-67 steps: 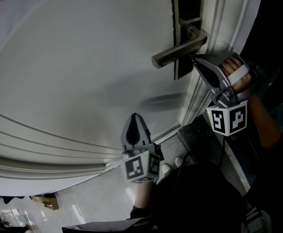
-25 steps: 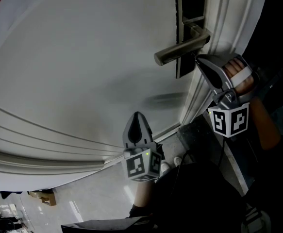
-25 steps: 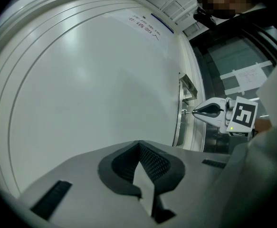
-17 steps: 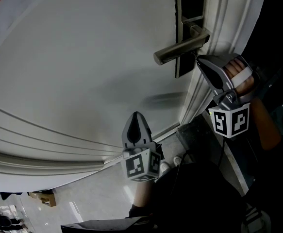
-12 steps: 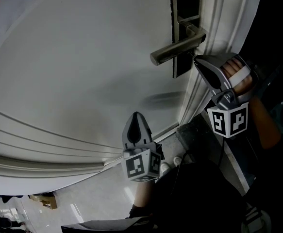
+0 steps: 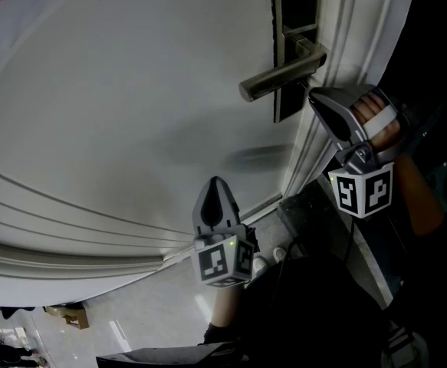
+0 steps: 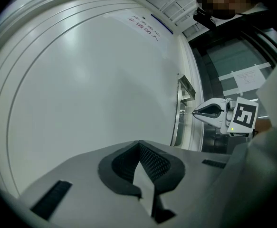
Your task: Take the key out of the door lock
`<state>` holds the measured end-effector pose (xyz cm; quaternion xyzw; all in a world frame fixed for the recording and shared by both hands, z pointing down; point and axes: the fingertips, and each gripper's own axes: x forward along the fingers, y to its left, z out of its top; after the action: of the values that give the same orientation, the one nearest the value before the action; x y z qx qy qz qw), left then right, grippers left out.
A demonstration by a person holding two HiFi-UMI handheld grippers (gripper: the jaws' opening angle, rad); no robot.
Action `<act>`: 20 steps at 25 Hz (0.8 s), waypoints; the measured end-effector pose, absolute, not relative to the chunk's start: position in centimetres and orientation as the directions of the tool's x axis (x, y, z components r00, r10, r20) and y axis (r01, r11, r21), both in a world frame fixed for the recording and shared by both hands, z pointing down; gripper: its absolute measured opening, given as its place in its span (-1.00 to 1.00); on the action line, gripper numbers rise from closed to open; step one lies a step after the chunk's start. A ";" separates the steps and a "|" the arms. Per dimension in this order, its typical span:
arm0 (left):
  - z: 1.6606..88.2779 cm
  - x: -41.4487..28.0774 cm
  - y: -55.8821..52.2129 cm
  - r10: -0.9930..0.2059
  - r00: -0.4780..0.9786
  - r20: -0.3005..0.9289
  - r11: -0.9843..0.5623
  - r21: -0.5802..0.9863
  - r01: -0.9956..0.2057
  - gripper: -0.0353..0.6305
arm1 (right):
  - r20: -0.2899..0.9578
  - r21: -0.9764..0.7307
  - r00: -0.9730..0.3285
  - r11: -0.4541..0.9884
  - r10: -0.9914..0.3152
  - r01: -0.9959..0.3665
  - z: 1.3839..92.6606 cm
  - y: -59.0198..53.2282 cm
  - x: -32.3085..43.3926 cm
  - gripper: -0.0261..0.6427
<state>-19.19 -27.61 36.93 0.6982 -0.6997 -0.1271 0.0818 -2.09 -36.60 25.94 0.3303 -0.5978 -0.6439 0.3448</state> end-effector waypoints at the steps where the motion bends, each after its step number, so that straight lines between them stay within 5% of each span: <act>1: 37.0 -19.2 -27.6 -0.998 -0.011 -0.061 -0.007 0.293 -0.956 -0.89 | -0.012 0.998 -0.544 -0.047 -0.839 0.049 26.0 -36.6 -2.1 -0.89; 20: 37.2 -18.8 -27.6 -0.998 -0.004 -0.060 -0.013 0.295 -0.956 -0.89 | -0.011 0.998 -0.538 -0.043 -0.843 0.048 26.1 -36.4 -1.7 -0.89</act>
<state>-18.82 -27.60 37.20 0.7005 -0.6973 -0.1266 0.0844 -1.71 -36.39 26.14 0.3322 -0.5983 -0.6413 0.3470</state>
